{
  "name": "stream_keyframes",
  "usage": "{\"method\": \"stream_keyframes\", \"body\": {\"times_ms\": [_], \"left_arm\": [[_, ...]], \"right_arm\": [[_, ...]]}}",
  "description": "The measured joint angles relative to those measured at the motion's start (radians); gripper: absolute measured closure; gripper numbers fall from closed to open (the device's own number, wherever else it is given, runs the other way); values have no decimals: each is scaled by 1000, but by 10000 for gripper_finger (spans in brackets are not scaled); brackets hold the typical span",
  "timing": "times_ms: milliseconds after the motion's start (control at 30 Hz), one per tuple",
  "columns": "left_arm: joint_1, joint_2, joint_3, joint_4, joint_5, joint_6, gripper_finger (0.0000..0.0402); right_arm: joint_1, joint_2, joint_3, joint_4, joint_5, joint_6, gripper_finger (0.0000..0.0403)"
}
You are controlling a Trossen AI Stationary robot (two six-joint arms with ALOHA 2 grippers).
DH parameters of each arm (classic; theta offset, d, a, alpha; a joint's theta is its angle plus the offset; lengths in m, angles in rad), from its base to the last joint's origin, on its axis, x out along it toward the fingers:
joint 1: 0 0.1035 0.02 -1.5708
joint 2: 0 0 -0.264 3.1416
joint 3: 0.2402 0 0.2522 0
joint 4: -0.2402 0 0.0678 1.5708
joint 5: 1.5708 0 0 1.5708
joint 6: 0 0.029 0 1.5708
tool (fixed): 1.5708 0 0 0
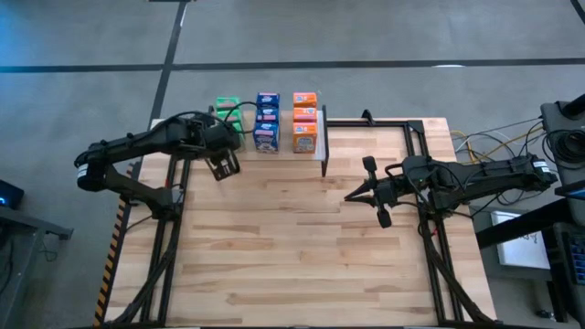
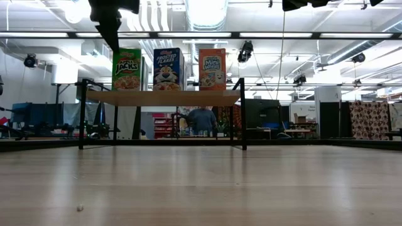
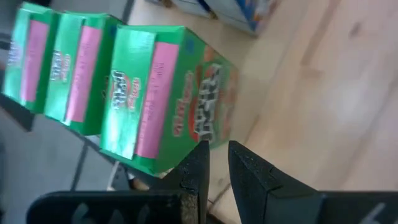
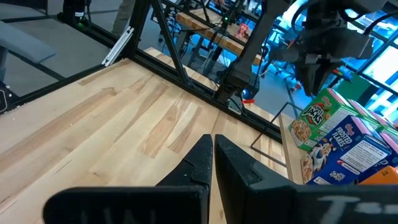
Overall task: Stack cereal on shelf
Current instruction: Put the green cereal box on the shelf aligned with the other green cereal boxes
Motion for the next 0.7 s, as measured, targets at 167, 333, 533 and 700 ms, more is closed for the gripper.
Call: {"method": "stream_keyframes", "body": {"times_ms": [167,333,533,700], "left_arm": [[0,0,-10,3,-107,-7,361],[2,0,-10,3,-131,-7,361],[1,0,-12,2,-153,-25,361],[1,0,-12,2,-155,-33,361]], "right_arm": [[0,0,0,0,0,0,394],[0,0,0,0,0,0,394],[0,0,0,0,0,0,394],[0,0,0,0,0,0,394]]}}
